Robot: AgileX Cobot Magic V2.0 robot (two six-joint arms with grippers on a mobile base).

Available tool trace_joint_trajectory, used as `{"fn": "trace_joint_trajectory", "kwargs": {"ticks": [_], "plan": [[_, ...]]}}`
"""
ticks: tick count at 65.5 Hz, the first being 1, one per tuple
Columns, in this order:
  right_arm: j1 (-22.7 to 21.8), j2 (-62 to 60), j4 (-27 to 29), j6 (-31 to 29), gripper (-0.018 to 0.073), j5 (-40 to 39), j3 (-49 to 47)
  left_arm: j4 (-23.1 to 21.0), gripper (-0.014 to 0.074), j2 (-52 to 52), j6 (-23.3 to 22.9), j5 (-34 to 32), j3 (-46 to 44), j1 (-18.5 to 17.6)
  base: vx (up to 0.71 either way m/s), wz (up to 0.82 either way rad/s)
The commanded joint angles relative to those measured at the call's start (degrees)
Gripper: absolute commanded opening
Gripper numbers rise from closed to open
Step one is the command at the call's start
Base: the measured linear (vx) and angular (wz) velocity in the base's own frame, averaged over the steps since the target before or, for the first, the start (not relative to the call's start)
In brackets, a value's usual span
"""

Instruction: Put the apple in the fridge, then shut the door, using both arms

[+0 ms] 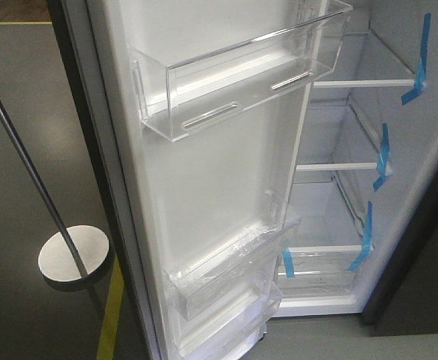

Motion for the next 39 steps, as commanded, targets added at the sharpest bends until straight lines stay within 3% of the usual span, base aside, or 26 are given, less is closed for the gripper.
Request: {"fn": "trace_joint_trajectory", "kwargs": {"ticks": [1,24,39], "plan": [[0.03,3.78,7.86,-4.11,-0.0003,-3.58,-1.18,0.1,-0.0006,-0.82,-0.4,-4.03,-0.95,-0.22,0.0,0.0],[0.03,12.81,8.11,-7.86,0.0022,-2.98,-1.18,0.1,-0.0006,-0.82,-0.4,-4.03,-0.95,-0.22,0.0,0.0],[0.03,13.24,7.68,-8.12,0.016,-2.71,-1.18,0.1,-0.0006,-0.82,-0.4,-4.03,-0.95,-0.22,0.0,0.0]]}}
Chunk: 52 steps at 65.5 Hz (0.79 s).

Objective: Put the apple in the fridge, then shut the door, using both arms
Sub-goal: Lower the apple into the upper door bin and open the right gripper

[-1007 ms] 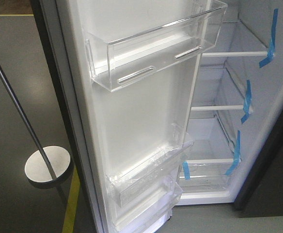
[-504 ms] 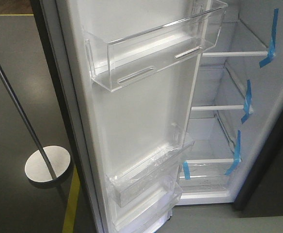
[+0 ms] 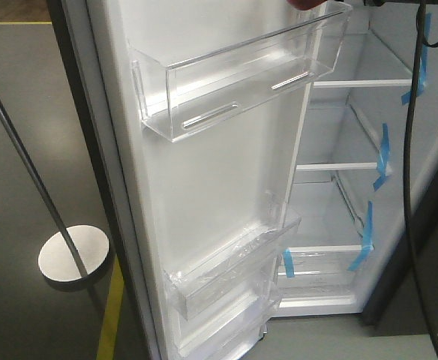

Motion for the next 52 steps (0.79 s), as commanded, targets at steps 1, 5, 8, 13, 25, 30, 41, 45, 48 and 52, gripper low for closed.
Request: {"fn": "trace_joint_trajectory", "kwargs": {"ticks": [1,5,8,13,25,30,41,45,48,52], "plan": [[0.03,-2.45,3.88,-0.55,0.0176,-1.52,-1.82,0.1,-0.0006,-0.82,-0.4,-4.03,-0.95,-0.22,0.0,0.0],[0.03,-2.45,3.88,-0.8,0.026,-1.58,-1.82,0.1,-0.0006,-0.82,-0.4,-4.03,-0.95,-0.22,0.0,0.0],[0.03,-2.45,3.88,-0.8,0.032,-1.58,-1.82,0.1,-0.0006,-0.82,-0.4,-4.03,-0.95,-0.22,0.0,0.0],[0.03,-2.45,3.88,-0.74,0.0427,-1.69,-1.82,0.1,-0.0006,-0.82,-0.4,-4.03,-0.95,-0.22,0.0,0.0],[0.03,-2.45,3.88,-0.74,0.0555,-2.69,-1.82,0.1,-0.0006,-0.82,-0.4,-4.03,-0.95,-0.22,0.0,0.0],[0.03,-2.45,3.88,-0.7,0.0557,-2.81,-1.82,0.1,-0.0006,-0.82,-0.4,-4.03,-0.95,-0.22,0.0,0.0],[0.03,-2.45,3.94,-0.7,0.0557,-2.98,-1.82,0.1,-0.0006,-0.82,-0.4,-4.03,-0.95,-0.22,0.0,0.0],[0.03,-2.59,4.25,-0.7,0.055,-3.04,-1.82,0.1,-0.0006,-0.82,-0.4,-4.03,-0.95,-0.22,0.0,0.0],[0.03,-2.83,4.25,-0.7,0.0542,-2.9,-1.82,0.1,-0.0006,-0.82,-0.4,-4.03,-0.95,-0.22,0.0,0.0],[0.03,-3.87,4.38,-0.7,0.0514,-2.72,-1.82,0.1,-0.0006,-0.82,-0.4,-4.03,-0.95,-0.22,0.0,0.0]]}}
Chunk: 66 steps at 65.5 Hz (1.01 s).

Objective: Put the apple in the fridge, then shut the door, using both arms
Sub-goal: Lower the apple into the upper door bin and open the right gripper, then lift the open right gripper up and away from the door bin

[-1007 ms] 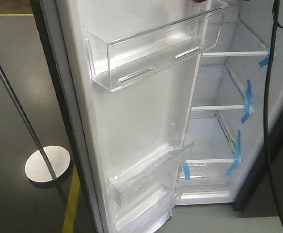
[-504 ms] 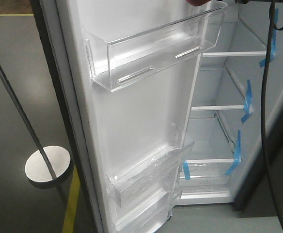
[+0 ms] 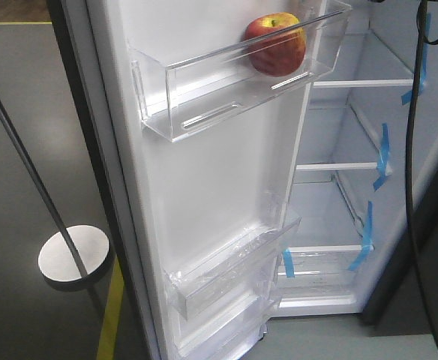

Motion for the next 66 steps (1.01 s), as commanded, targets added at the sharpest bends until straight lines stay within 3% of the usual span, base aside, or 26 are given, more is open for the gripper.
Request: {"fn": "trace_joint_trajectory", "kwargs": {"ticks": [1,11,22,30,41,57,66], "plan": [[-0.04,-4.2,3.44,-0.46,0.0505,-1.43,-1.75,0.1,-0.0006,-0.82,-0.4,-4.03,-0.95,-0.22,0.0,0.0],[-0.08,-8.89,3.06,-0.46,0.0322,0.6,-1.75,0.1,-0.0006,-0.82,-0.4,-4.03,-0.95,-0.22,0.0,0.0],[-0.08,-14.45,-0.82,0.23,-0.0017,5.97,-1.75,0.1,-0.0006,-0.82,-0.4,-4.03,-0.95,-0.22,0.0,0.0],[-0.08,-18.44,-5.3,3.52,-0.0003,10.6,-1.09,0.1,-0.0006,-0.82,-0.4,-4.03,-0.95,-0.22,0.0,0.0],[-0.08,-26.26,-5.92,3.81,-0.0003,6.53,7.58,0.1,-0.0006,-0.82,-0.4,-4.03,-0.95,-0.22,0.0,0.0],[-0.08,-42.89,-6.16,0.71,-0.0003,0.58,32.79,0.1,-0.0006,-0.82,-0.4,-5.0,-0.95,-0.22,0.0,0.0],[-0.08,-52.88,-9.3,-0.31,-0.0003,-5.05,47.12,-0.39,-0.0006,-0.82,-1.45,-9.18,-0.95,-0.22,0.0,0.0]]}}
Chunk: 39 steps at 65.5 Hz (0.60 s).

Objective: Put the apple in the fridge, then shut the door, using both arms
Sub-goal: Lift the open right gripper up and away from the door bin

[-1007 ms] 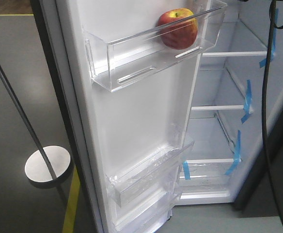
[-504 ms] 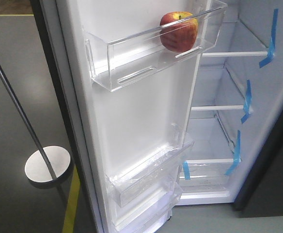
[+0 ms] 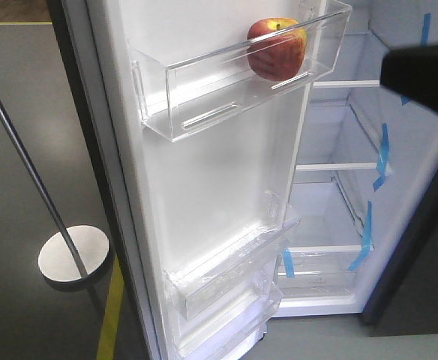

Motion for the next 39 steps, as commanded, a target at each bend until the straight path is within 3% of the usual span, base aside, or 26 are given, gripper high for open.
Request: {"fn": "trace_joint_trajectory", "kwargs": {"ticks": [1,14,22,30,39], "plan": [[-0.08,-6.59,0.07,-1.13,-0.0003,-6.78,7.19,-0.39,-0.0006,-0.82,-1.94,-8.04,-0.95,-0.22,0.0,0.0],[-0.08,-20.49,-3.25,1.18,-0.0003,-10.9,22.01,-0.46,-0.0006,-0.82,-13.9,-19.07,-0.95,-0.22,0.0,0.0],[-0.08,-26.6,-4.03,6.25,-0.0003,-10.15,27.01,-0.46,-0.0006,-0.82,-18.15,-24.35,-1.0,-0.22,0.0,0.0],[-0.08,-31.05,-6.5,6.67,-0.0003,-10.54,30.1,-0.46,-0.0006,-0.82,-23.16,-29.59,-1.46,-0.22,0.0,0.0],[-0.08,-33.32,-8.98,7.95,-0.0003,-9.45,31.35,-1.31,-0.0006,-0.82,-37.0,-40.74,-1.46,-0.22,0.0,0.0]]}}
